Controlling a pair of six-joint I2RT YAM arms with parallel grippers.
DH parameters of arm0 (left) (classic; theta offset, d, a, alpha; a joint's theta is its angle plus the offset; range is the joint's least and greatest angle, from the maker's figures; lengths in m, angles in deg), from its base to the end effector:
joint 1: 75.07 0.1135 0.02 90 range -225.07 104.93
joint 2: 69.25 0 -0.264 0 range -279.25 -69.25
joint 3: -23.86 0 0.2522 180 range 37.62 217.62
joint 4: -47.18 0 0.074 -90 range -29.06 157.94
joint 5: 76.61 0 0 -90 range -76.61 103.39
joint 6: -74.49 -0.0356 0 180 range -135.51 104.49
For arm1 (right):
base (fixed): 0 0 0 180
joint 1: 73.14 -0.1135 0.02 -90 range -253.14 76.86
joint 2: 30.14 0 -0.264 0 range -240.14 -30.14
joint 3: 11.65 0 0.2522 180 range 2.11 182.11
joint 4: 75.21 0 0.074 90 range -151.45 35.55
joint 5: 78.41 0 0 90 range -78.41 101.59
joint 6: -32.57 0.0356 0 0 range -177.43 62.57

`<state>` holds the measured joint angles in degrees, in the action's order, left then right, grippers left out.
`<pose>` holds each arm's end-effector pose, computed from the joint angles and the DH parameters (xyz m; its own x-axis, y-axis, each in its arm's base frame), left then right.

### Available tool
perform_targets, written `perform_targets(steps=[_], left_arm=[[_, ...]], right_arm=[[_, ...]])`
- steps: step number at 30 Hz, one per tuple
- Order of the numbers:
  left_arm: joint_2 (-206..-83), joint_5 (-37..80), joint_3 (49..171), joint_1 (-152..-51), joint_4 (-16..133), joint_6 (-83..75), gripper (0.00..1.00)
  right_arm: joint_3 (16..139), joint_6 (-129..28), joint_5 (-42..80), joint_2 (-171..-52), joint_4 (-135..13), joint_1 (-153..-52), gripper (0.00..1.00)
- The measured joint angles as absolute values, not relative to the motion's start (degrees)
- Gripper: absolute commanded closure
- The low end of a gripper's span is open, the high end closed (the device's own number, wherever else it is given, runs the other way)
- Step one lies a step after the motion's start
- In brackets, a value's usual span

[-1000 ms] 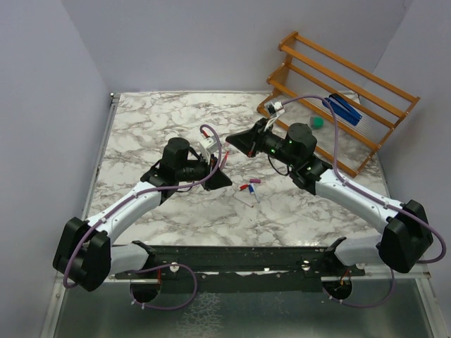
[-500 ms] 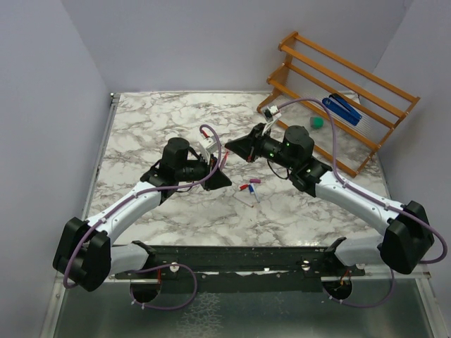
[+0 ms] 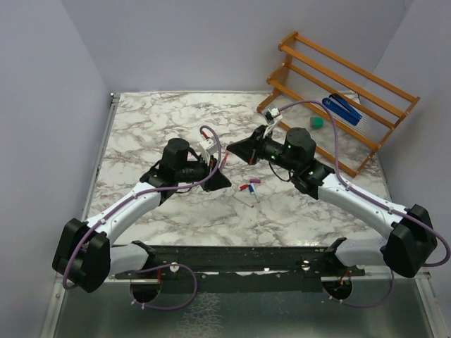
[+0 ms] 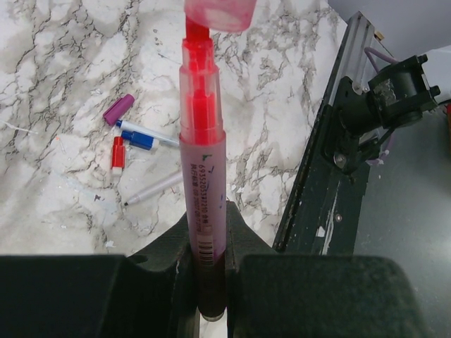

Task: Insert the pens into the pen caps

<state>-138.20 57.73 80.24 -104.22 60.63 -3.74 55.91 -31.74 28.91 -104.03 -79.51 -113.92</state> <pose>0.2156 -0.1487 0.2614 -0.5580 0.1442 -0.8172 0.7999 0.3556 -0.4835 0.2243 0.2075 0.3355 -0.3921 0.2083 -0.8960 -0.7533 0.4863 0.4427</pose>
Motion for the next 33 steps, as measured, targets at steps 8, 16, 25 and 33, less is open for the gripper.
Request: perform_targets(steps=[8,16,25,33], left_arm=[[-138.2,57.8,80.1,-104.2,61.2,-3.8,1.0],[-138.2,57.7,79.9,-103.9,61.2,-3.7,1.0],[-138.1,57.6,79.8,-103.5,61.0,-3.7,1.0],[-137.3,56.2,79.8,-103.3,62.5,-4.7,1.0]], right_arm=[[54.2,-32.0,27.8,-103.3,-80.4,-114.0,1.0],[53.2,-31.3,27.8,-104.4,-84.0,-114.1,1.0],[53.1,-30.2,29.8,-106.6,-85.6,-114.7,1.0],[53.8,-30.0,33.4,-107.8,-85.9,-114.2,1.0]])
